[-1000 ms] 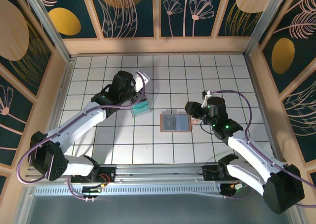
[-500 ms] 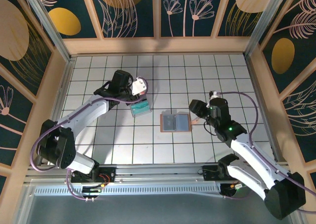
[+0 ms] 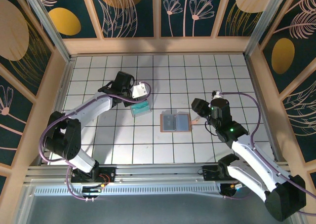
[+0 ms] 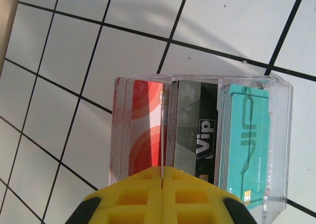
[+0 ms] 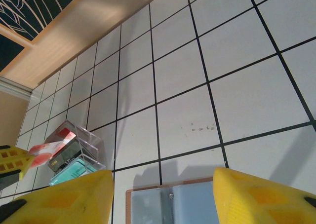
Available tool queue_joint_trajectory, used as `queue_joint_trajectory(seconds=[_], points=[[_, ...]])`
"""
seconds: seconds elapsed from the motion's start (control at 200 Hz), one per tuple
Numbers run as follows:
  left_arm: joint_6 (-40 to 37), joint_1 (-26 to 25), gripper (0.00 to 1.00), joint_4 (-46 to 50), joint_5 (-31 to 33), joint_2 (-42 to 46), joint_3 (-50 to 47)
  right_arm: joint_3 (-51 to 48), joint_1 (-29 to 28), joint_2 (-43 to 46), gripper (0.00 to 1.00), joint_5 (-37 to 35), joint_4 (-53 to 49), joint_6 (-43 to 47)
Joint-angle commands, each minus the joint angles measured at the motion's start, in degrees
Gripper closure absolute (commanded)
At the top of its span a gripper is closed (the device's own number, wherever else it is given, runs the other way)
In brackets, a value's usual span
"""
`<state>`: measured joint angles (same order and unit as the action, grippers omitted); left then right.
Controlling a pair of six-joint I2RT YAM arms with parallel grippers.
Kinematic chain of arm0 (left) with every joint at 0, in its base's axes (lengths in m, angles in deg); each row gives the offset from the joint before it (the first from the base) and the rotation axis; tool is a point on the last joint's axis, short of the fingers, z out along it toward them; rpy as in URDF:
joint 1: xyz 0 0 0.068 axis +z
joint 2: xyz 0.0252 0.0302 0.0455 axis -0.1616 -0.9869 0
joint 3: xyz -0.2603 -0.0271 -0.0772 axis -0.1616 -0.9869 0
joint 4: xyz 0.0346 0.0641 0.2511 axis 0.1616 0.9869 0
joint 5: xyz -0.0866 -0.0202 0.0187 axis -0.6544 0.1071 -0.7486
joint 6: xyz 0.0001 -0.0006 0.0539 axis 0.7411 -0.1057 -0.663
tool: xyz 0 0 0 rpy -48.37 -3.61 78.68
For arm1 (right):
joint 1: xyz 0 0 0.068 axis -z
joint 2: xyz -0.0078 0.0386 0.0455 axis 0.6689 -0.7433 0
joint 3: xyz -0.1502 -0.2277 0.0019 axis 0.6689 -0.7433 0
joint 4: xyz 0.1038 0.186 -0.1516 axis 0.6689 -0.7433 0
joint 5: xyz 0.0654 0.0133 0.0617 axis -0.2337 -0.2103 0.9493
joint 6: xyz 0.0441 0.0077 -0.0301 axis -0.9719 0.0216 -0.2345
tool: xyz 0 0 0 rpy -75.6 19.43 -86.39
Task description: Take the credit cards out of the card holder
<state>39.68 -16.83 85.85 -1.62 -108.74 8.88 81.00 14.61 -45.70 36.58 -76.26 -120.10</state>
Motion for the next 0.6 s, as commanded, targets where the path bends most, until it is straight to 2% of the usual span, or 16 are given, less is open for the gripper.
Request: queue_joint_trajectory(seconds=[0.0, 0.596], points=[[-3.3, 0.4, 1.0, -0.9, -0.1, -2.0, 2.2, 1.4, 0.2, 0.9, 0.44, -2.3, -0.3, -0.7], [-5.5, 0.5, 1.0, 2.0, 0.2, -6.1, 6.3, 0.8, 0.2, 1.8, 0.44, -1.9, -0.6, -1.2]])
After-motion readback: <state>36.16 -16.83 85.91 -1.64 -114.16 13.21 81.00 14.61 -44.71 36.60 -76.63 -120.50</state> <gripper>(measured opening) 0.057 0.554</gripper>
